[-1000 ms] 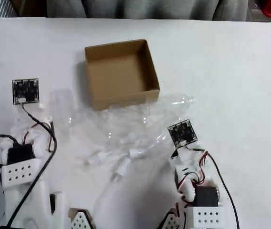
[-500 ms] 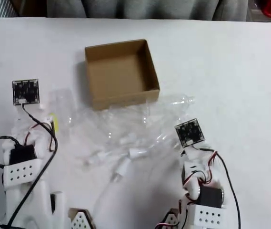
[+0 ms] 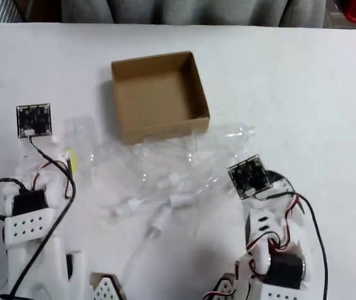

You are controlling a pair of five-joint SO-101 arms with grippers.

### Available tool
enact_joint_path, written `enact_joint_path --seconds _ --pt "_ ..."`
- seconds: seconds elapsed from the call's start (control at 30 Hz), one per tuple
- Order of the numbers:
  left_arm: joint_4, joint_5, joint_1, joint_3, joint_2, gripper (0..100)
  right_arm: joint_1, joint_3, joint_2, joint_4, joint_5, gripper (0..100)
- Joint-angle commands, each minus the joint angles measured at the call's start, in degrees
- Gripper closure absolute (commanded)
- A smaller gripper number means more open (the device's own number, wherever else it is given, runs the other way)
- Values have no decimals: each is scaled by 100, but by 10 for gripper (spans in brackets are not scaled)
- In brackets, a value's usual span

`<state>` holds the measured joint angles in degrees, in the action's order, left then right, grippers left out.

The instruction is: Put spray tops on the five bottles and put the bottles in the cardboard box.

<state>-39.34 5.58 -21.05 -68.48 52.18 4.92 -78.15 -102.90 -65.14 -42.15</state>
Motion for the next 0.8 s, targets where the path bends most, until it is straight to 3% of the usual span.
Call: enact_joint_path --seconds 0.0,0.17,0.43,0.63,0.77 --pt "167 -53 -40 26 -4 842 -312 369 75 -136 -237 981" --pt "167 -44 -40 26 -4 842 -505 431 690 -136 -642 981" --pt "193 -26 -40 26 -4 842 -892 1591 3143 -163 -1275 974" --pt "202 -26 -40 -18 -4 842 -1314 2585 4963 -637 -3068 824" --pt "211 -18 -40 -18 -4 842 -1622 2699 5552 -655 -4044 805"
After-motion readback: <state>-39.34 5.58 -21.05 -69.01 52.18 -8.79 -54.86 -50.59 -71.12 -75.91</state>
